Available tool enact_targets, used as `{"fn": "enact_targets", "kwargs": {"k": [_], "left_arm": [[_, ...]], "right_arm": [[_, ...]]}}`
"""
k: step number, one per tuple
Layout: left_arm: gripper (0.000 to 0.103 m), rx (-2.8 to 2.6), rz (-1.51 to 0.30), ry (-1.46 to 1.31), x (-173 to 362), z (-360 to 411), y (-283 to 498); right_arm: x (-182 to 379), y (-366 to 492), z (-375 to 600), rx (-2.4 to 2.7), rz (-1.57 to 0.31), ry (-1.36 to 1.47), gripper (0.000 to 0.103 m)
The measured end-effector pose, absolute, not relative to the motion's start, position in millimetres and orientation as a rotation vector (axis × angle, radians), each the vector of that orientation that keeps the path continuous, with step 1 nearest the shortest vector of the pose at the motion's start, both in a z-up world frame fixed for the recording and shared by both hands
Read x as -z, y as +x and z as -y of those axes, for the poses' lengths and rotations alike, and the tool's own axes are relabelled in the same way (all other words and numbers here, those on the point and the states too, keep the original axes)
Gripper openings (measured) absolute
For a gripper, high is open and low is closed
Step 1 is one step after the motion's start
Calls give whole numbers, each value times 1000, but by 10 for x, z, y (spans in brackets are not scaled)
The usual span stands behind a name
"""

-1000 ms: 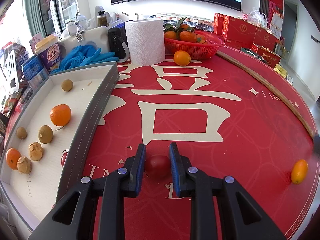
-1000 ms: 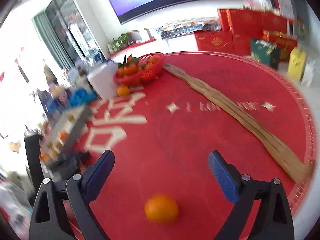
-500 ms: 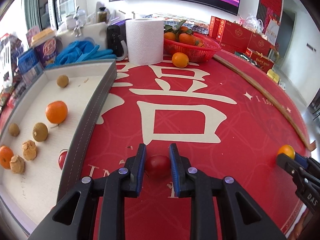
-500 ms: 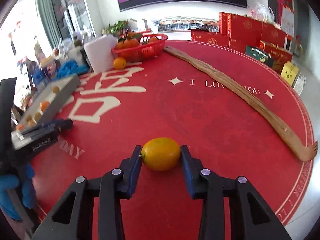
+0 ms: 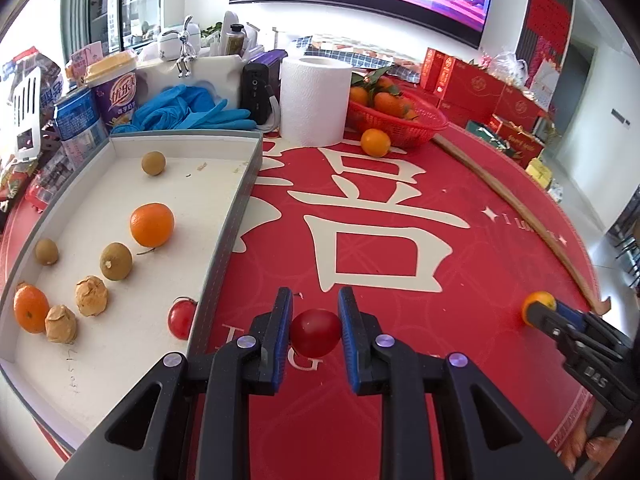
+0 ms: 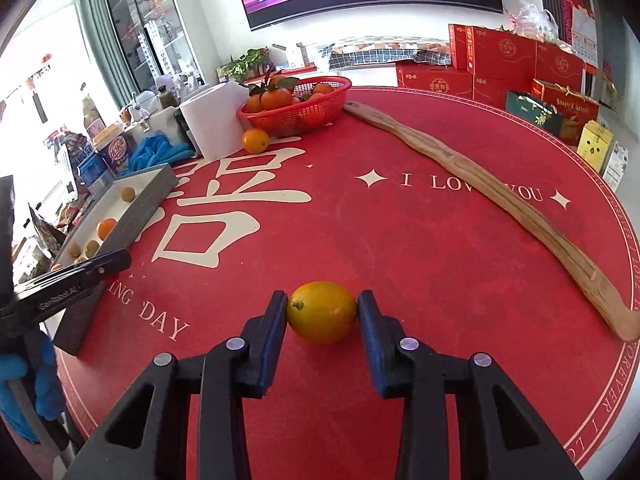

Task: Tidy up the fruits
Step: 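Carry the tomato and small orange over the tray with both tools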

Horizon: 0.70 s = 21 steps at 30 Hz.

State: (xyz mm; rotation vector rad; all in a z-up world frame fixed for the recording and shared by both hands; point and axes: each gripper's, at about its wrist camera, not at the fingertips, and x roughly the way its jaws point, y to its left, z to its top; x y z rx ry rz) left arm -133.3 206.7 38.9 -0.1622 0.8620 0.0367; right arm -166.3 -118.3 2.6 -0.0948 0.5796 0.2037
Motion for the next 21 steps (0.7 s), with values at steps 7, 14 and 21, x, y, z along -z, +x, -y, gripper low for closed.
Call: {"fn": "enact_targets", "kwargs": {"k": [7, 14, 21], "left_arm": [[26, 0, -838, -125, -463, -2101, -1503], [26, 2, -850, -122, -451, -2073, -1559], [26, -42, -863, -117, -512, -2116, -1515]], "right_arm": [[27, -1632, 1174, -194, -597, -103, 38], [23, -1608, 1165, -209, -604, -96, 37], [-83, -1600, 1085, -238, -605, -100, 36]]}}
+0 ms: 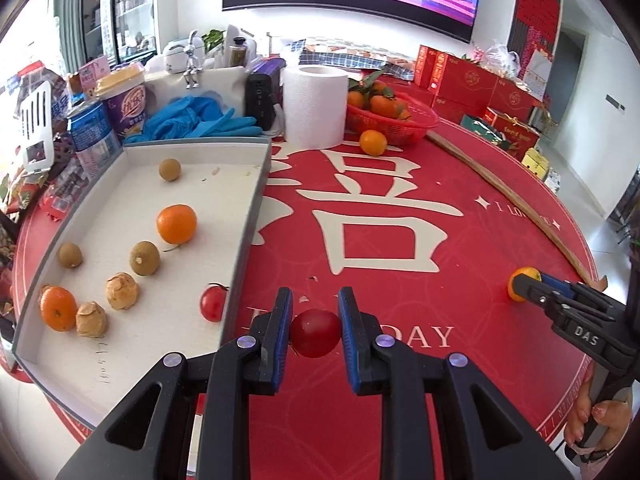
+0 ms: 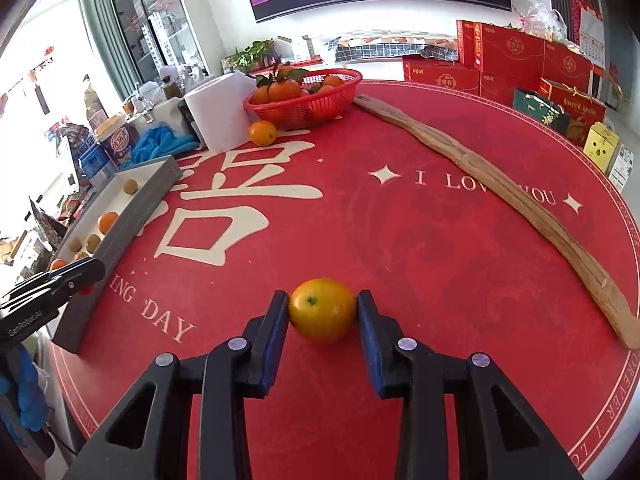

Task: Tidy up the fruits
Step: 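Carry the tomato and small orange over the tray with both tools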

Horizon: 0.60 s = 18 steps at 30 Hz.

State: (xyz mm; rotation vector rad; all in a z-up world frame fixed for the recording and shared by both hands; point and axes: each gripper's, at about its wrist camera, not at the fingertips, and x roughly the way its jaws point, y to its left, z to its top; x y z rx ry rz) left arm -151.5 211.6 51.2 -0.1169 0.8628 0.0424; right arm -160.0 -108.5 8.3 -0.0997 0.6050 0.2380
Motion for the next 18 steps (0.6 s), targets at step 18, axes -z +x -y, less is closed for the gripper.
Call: {"fn": "enact_targets", "kwargs": {"k": [18], "left_arm": [[26, -76, -863, -144, -550, -2277, -1540]], "right_arm": [[-10, -1509, 833, -178, -639, -215, 35]]}}
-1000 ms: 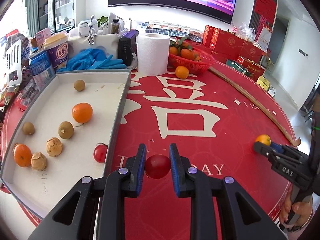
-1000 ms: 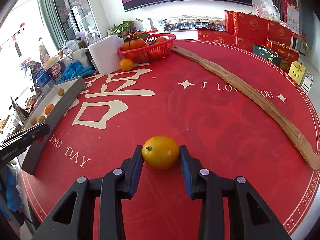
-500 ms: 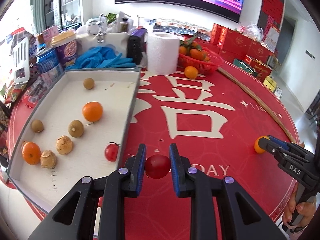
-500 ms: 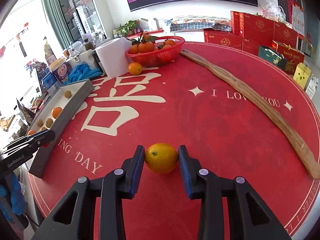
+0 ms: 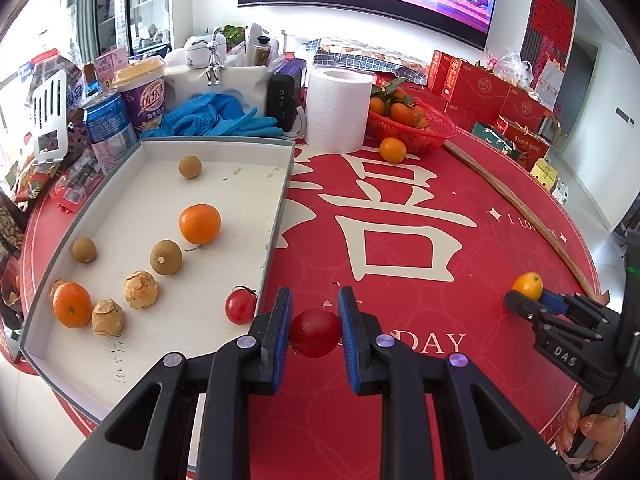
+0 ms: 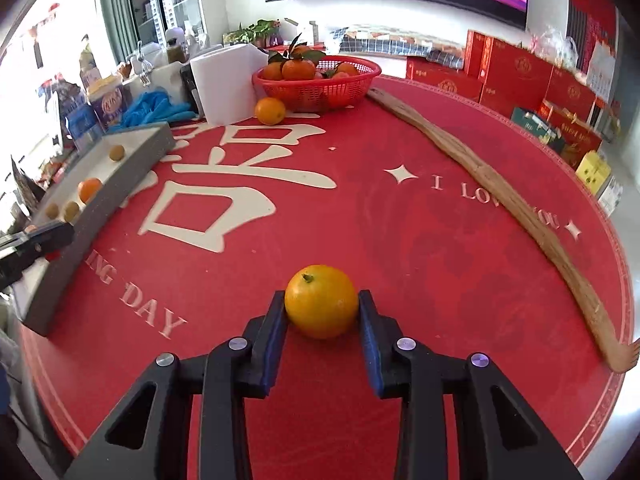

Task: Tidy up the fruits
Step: 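Carry the tomato and small orange over the tray with both tools, then open both tools to drop the orange and tomato into the tray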

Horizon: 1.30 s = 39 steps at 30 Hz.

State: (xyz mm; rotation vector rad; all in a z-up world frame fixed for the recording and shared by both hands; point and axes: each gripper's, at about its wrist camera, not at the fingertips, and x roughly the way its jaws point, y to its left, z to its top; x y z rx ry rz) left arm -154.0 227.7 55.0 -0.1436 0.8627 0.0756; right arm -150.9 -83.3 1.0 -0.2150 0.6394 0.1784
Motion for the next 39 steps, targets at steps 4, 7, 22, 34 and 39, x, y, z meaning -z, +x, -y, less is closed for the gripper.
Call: {"fn": "enact_targets", "kwargs": {"k": [4, 7, 22, 34, 39], "left_arm": [[26, -87, -857, -144, -587, -2328, -1556], [26, -101, -840, -151, -653, -2423, -1585], [26, -263, -827, -189, -649, -3222, -1682], [26, -305, -873, -206, -520, -3453, -1488], [26, -313, -900, -202, -442, -3475, -1400]], "right_arm": [[-163, -1541, 768, -231, -637, -187, 35], [-261, -1550, 673, -274, -642, -169, 35], [-484, -1462, -417, -497, -663, -243, 36], [-356, -1191, -1376, -608, -757, -372, 36], [-306, -1060, -1505, -614, -790, -379, 36]]}}
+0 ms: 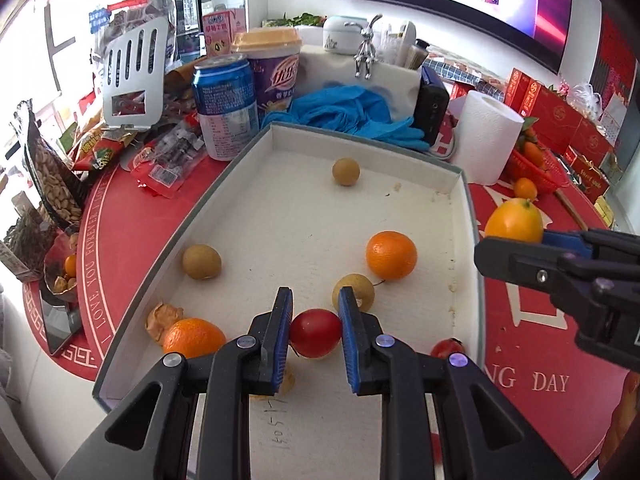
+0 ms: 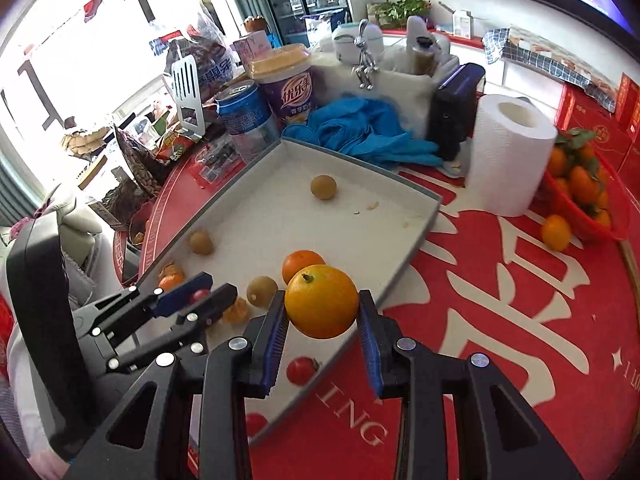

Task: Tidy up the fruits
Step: 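Open both tools to drop the orange and tomato into the tray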

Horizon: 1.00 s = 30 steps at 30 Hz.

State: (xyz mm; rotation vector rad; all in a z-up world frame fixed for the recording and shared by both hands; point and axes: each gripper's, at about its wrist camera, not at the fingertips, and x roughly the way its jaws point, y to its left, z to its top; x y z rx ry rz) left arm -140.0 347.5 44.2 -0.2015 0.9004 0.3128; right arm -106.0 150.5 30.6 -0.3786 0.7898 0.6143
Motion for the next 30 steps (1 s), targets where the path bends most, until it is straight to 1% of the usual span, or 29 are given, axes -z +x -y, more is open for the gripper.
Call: {"fn": "enact_targets", "kwargs": {"k": [11, 17, 19, 20, 21, 22, 23, 24, 25, 26, 27, 30], "left_arm": [[26, -337, -930, -195, -352, -3547, -1201], [25, -337, -996, -232, -211, -3635, -1013], [28, -329, -990, -226, -230, -3623, -1004], [31, -326, -991, -220, -229, -3614, -1004], [43, -326, -992, -211, -227, -3602, -1003], [61, -329, -989, -203, -234, -3589, -1013], [67, -333, -981, -199, -243, -3585, -1023], [75, -341, -965, -194, -268, -3578, -1042], [81, -347, -947, -191, -296, -3573, -1063], [81, -351, -938, -187, -315, -3567, -1081], [81, -352, -939, -185, -325, -3559, -1092], [84, -350, -953, -180, -332, -3541, -1111]], "right_arm": [[-166, -795, -1683, -574, -832, -421, 36], [-70, -603, -1762, -556, -879, -415, 36], [-86, -582, -1793, -558, -873, -420, 36], [-104, -575, -1807, -554, -867, -427, 36], [-113, -570, -1821, -552, -864, -435, 36], [-119, -567, -1824, -552, -863, -438, 36], [-125, -564, -1826, -554, -865, -439, 36], [-130, -562, -1827, -551, -864, -437, 46], [-144, -568, -1819, -552, -859, -429, 62], [-162, -582, -1812, -554, -850, -425, 68], [-177, -597, -1811, -553, -842, -425, 72], [-239, -648, -1791, -550, -827, -425, 72]]}}
